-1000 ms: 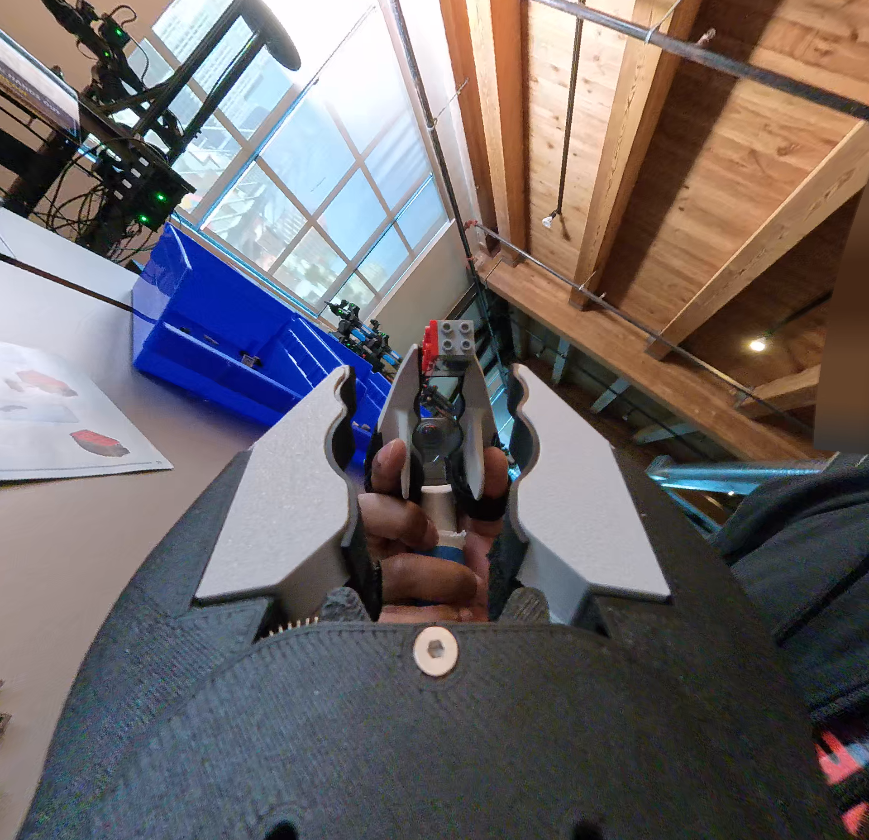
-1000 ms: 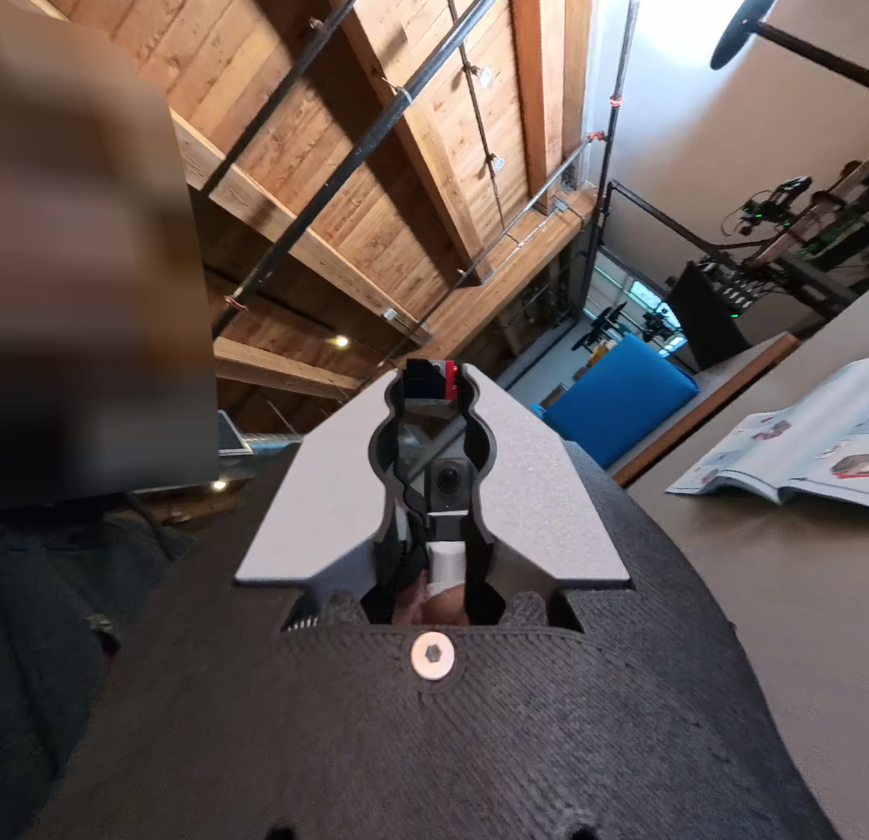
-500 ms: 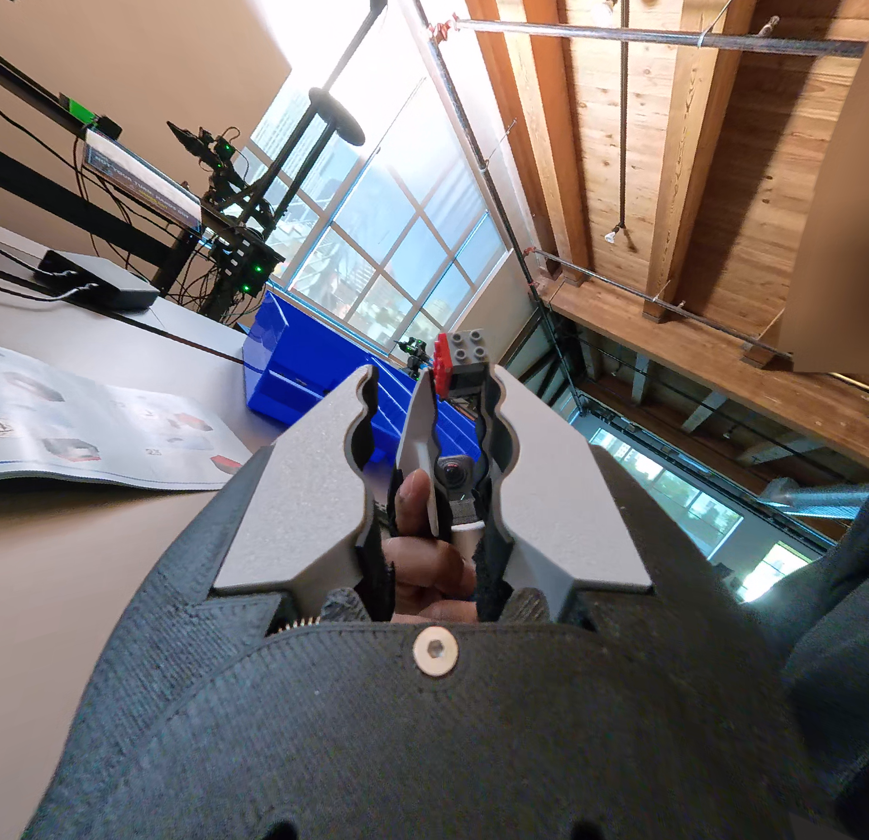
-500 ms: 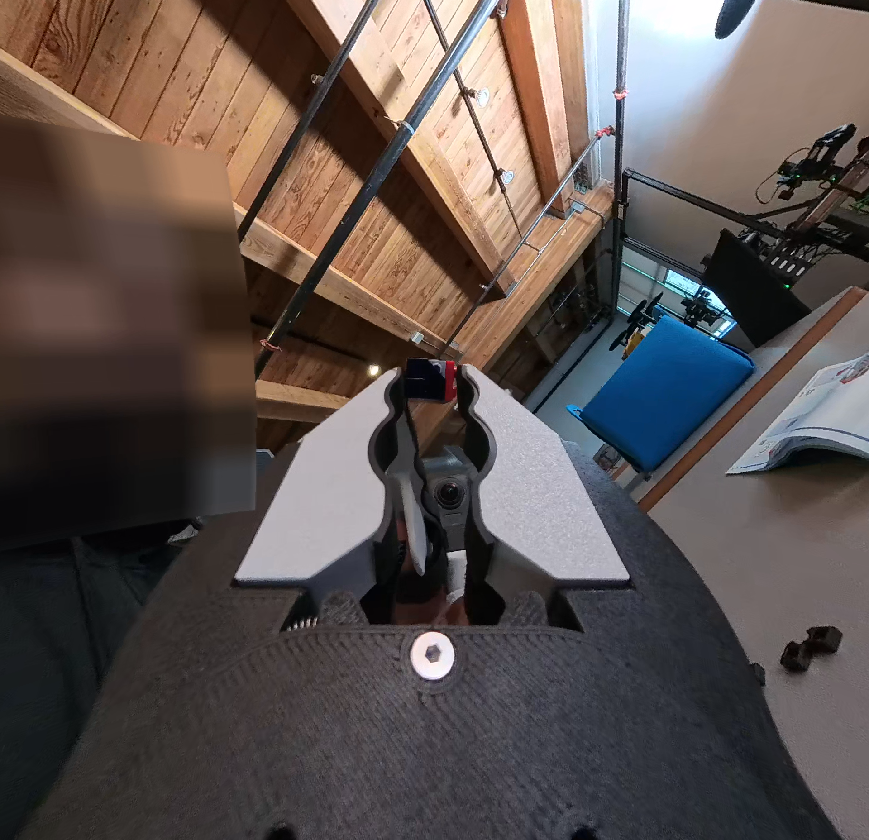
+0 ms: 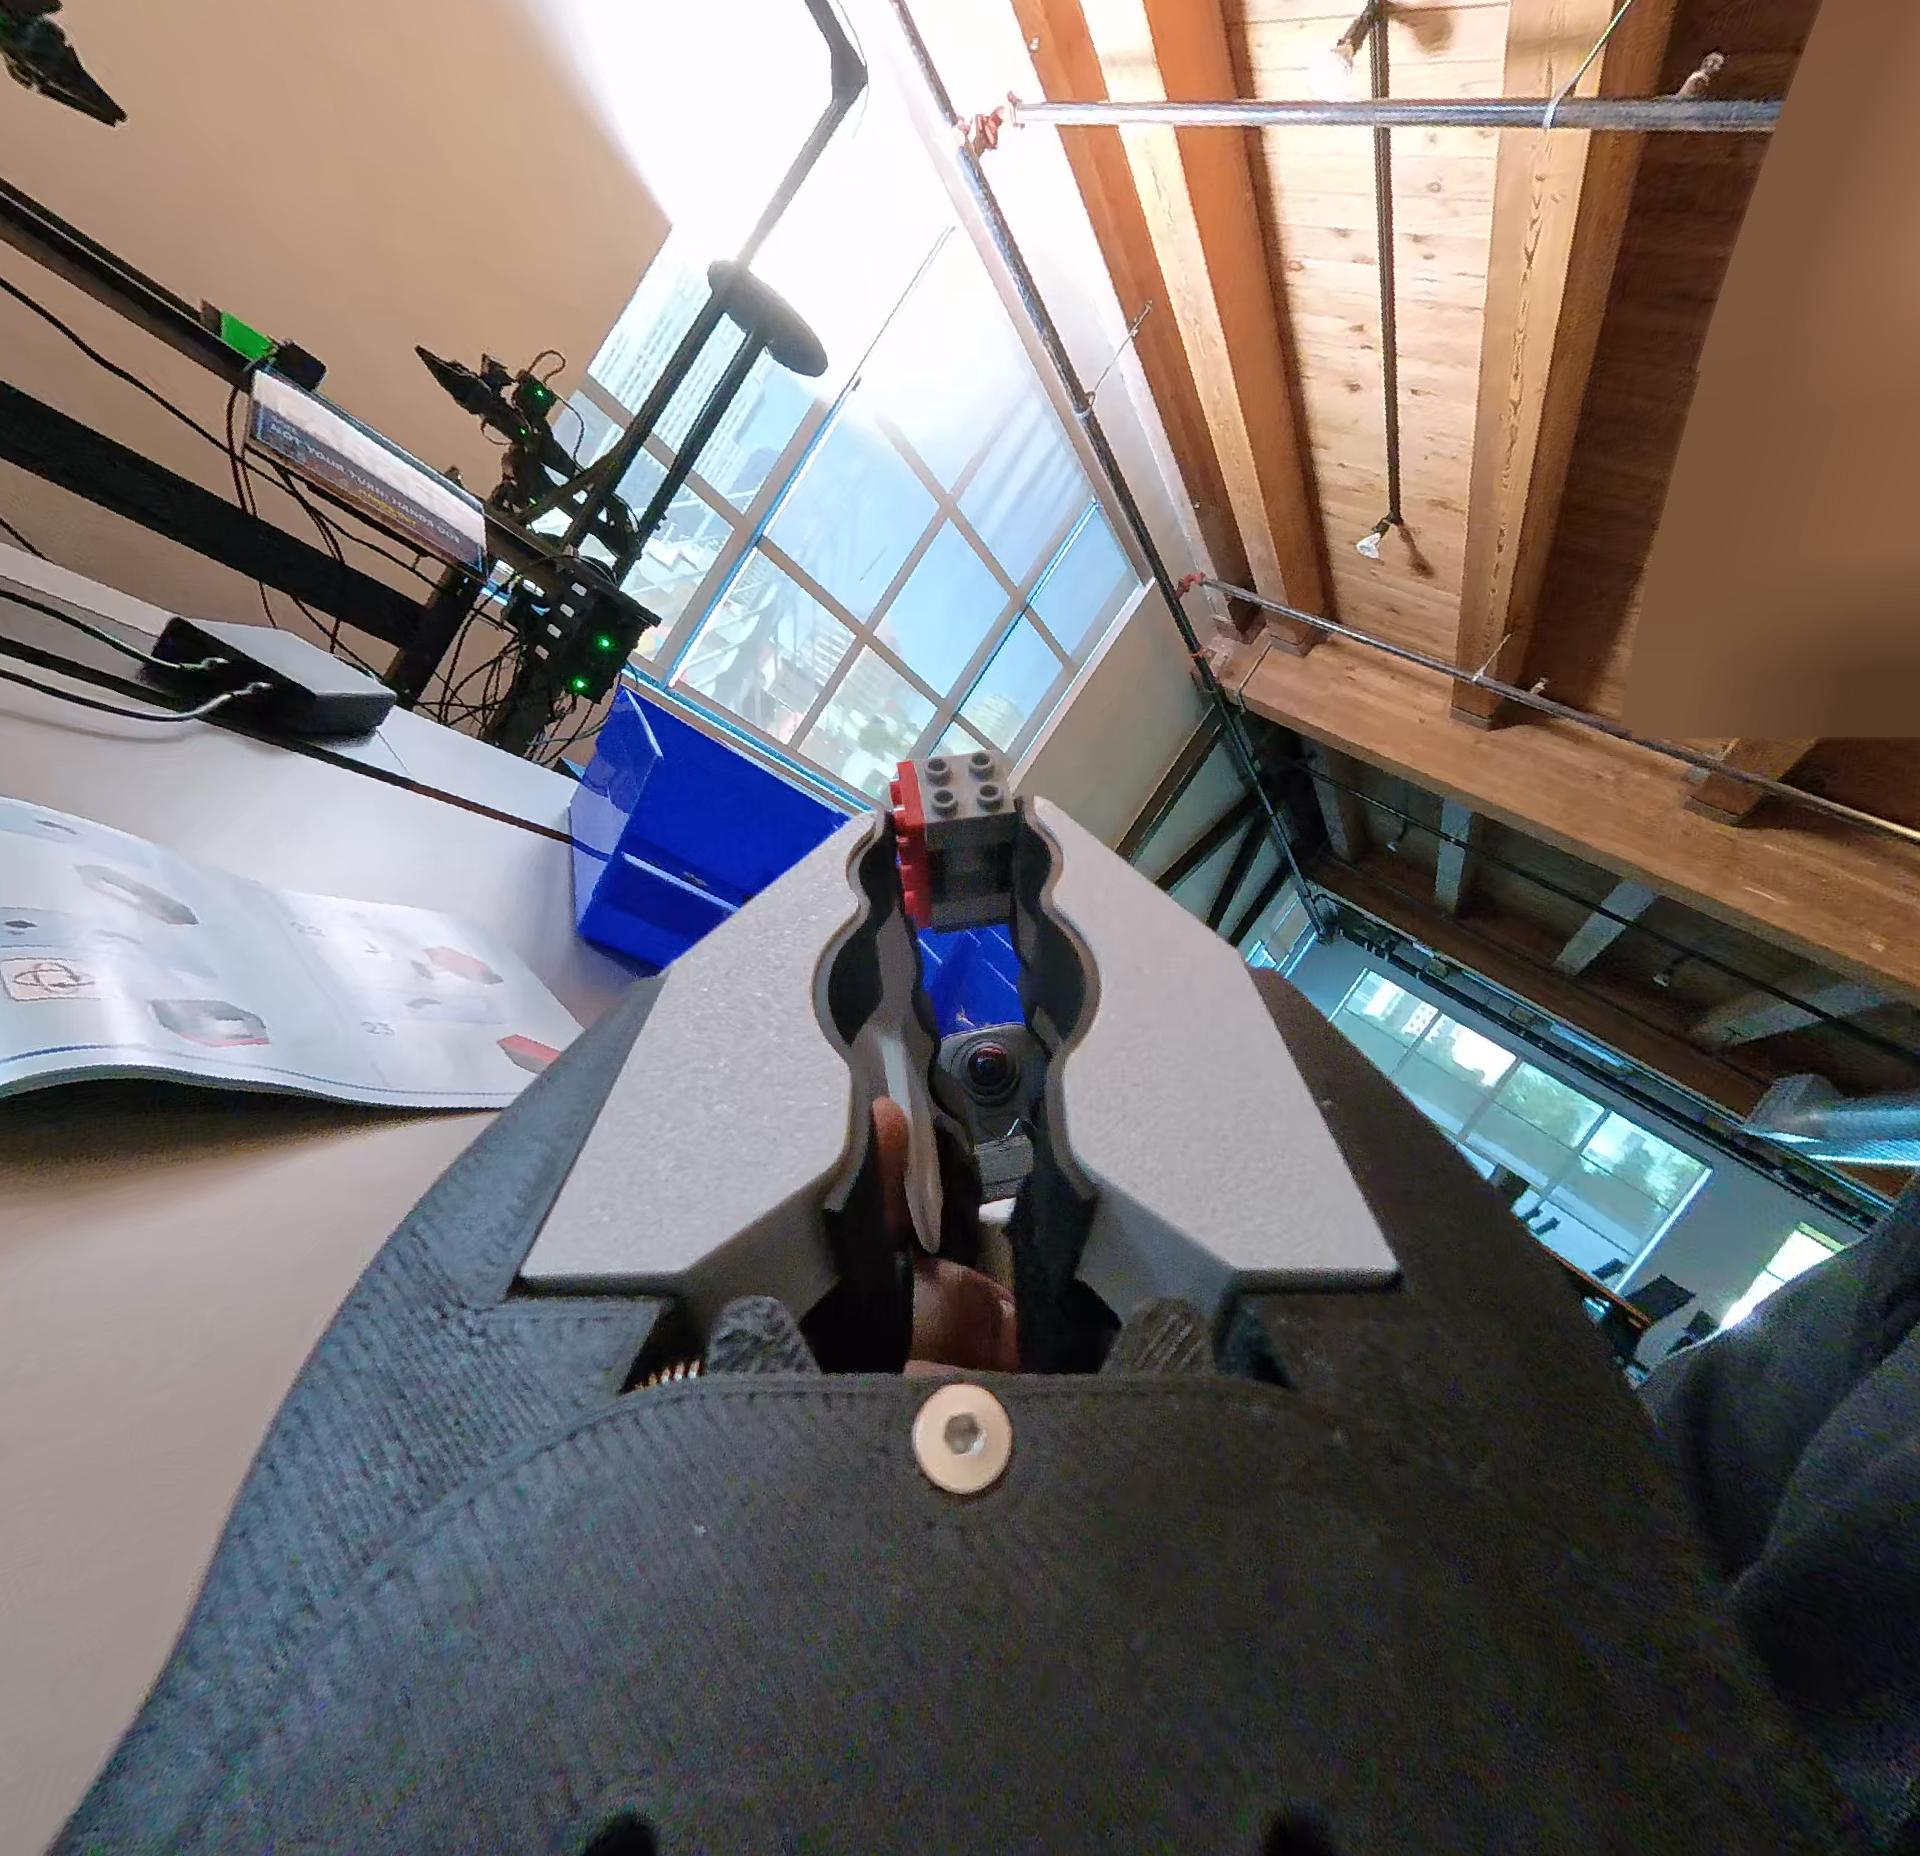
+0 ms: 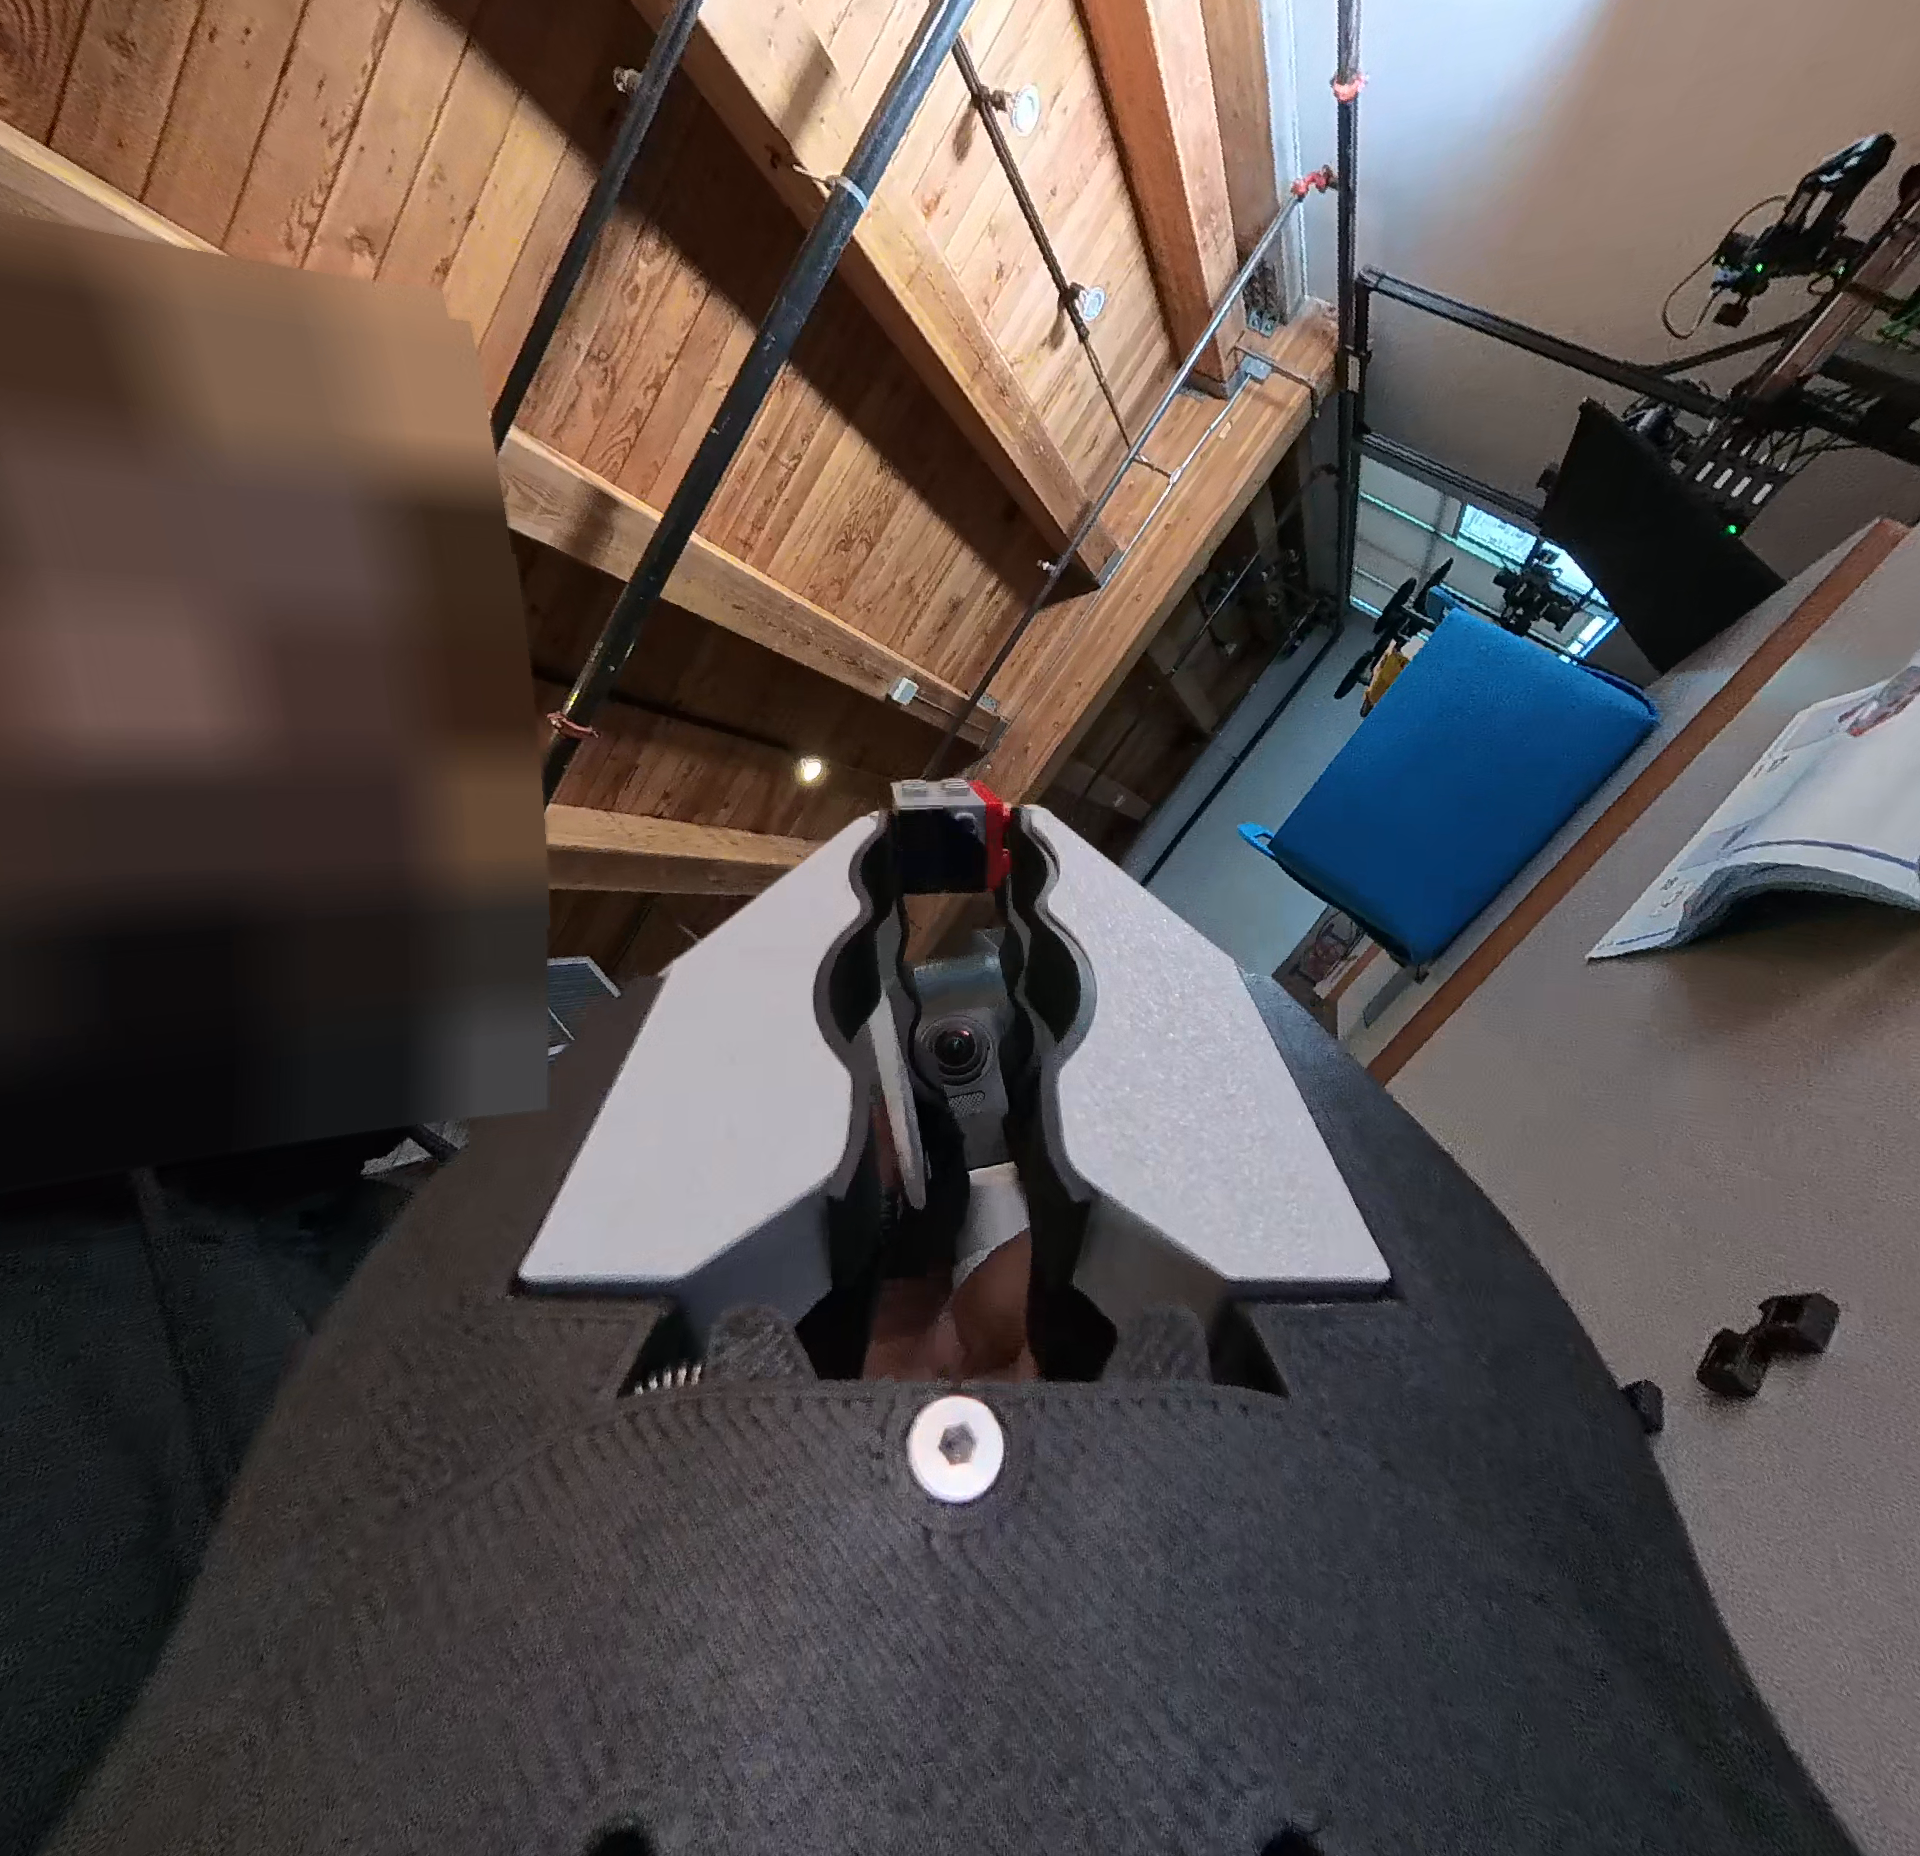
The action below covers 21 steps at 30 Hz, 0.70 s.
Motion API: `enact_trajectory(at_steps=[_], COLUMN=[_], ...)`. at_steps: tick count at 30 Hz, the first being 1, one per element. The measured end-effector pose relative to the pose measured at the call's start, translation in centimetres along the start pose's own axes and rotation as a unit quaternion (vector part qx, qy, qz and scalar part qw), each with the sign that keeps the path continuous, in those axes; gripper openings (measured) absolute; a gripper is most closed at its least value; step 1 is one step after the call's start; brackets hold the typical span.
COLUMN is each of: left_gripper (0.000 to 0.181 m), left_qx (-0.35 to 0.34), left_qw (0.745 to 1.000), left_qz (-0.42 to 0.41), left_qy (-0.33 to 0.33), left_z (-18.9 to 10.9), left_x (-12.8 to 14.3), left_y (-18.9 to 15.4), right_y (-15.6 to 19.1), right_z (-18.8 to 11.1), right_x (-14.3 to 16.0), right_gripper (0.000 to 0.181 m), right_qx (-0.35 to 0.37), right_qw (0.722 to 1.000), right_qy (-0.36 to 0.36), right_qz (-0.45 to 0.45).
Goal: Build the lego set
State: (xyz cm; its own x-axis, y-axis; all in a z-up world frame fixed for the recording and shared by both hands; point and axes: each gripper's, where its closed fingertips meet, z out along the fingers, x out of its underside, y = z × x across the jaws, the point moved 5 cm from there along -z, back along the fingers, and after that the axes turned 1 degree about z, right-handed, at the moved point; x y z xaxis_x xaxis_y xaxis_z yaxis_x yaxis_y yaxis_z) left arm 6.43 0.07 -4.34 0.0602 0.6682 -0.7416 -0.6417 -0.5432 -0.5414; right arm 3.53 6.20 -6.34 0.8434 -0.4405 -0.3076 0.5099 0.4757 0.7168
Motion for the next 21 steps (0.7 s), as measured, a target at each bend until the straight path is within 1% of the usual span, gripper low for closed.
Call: enact_trajectory(at_steps=[3,7,9,12,16,19,21], left_gripper=[0.022,0.021,0.022,0.022,0.022,0.022,0.022], left_qx=[-0.001,0.012,0.024,0.029,0.022,0.028,0.039], left_qw=[1.0,0.999,0.998,0.989,0.964,0.939,0.925], left_qz=[0.012,0.037,0.059,0.119,0.217,0.28,0.312], left_qy=[0.001,0.007,0.028,0.084,0.153,0.196,0.213], left_z=[-0.2,-0.8,-1.2,-1.8,-2.6,-2.9,-3.1], left_x=[-0.4,-1.4,-2.0,-2.2,-1.8,-0.8,-0.1], left_y=[0.2,0.4,0.8,1.6,2.3,2.3,2.0], right_y=[0.0,-0.2,0.0,-0.1,-1.0,-1.3,-1.4], right_z=[-0.1,-0.3,-0.5,-0.6,-0.3,0.1,0.1], right_x=[-0.1,-0.5,-1.2,-1.5,-0.6,0.3,0.9], right_gripper=[0.023,0.041,0.043,0.041,0.041,0.04,0.04], right_qx=[0.016,0.048,0.059,0.087,0.112,0.114,0.115], right_qw=[1.0,0.995,0.989,0.964,0.921,0.896,0.881], right_qy=[0.021,0.071,0.107,0.186,0.285,0.325,0.344], right_qz=[-0.008,-0.05,-0.089,-0.169,-0.239,-0.279,-0.304])
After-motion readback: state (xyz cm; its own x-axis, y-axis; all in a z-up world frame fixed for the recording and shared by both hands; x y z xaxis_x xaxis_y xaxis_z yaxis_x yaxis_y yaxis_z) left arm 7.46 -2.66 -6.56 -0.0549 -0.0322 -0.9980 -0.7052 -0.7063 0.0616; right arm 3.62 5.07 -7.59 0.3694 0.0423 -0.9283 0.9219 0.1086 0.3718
